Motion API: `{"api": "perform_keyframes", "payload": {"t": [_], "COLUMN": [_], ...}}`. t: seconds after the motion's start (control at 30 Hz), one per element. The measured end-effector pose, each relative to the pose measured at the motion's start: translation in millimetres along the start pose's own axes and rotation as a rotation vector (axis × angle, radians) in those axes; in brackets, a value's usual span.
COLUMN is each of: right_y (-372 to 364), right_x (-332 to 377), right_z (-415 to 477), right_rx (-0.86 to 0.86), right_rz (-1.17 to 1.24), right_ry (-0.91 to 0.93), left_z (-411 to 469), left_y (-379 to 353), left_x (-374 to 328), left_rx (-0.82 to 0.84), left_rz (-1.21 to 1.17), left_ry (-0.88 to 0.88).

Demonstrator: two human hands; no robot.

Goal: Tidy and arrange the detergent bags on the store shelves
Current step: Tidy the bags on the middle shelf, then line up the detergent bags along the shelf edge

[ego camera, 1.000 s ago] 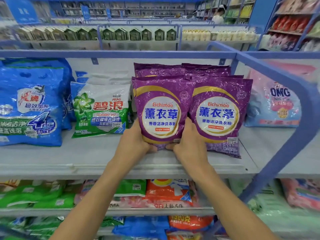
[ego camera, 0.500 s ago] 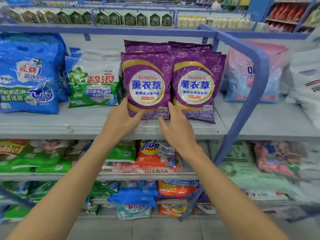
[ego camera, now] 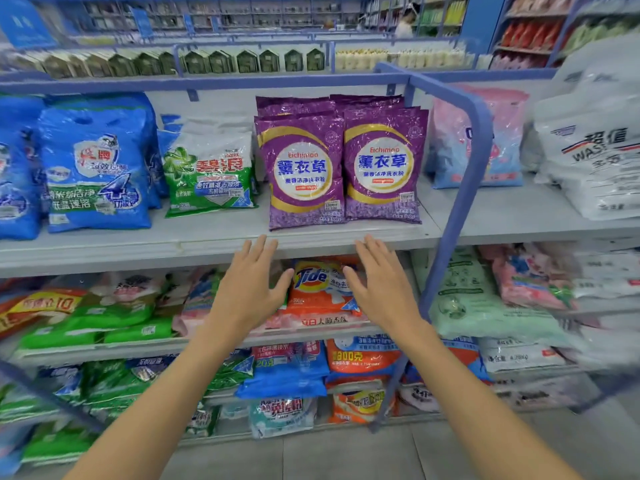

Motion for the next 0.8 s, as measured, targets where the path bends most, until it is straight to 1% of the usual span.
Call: {"api": "perform_keyframes", "payload": {"t": [0.17, 0.27, 0.53, 0.7, 0.8], "right_y": [-5.6, -2.1, 43.3, 73.4, 86.9], "right_x": [-17.2, -34.1, -91.0, -131.1, -147.2], "right_z": [-56.0, -93.1, -171.6, -187.5, -187.6], "right_rx": [0.059, 0.058, 0.01, -0.009, 0.013], "right_rz": [-0.045, -0.061, -0.069, -0.047, -0.03], "right_ry": [-0.143, -0.246, -0.455, -0.502, -0.472], "left_z": [-40.1, -56.7, -77.3, -67.1, -67.9], "left_y": [-15.1, -30.4, -55.9, -70.7, -74.2], "left_x": [-11.8, -27.4, -108.6, -154.8, -175.0], "left_rx": [0.076, 0.132, 0.183, 0.19, 0.169], "left_rz": [-0.052, -0.102, -0.196, -0.206, -0.19], "left_ry": [-0.031, -0.061, -0.222, -0.215, -0.186]}}
Point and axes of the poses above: each hand's wrist, its own z-axis towards the middle knuckle, its own y-axis out of the back of the hand, x = y × z, the point moved 2 cm from there along z, towards the middle knuckle, and after that the axes turned 14 degrees about -y, right-handed, at the moved point
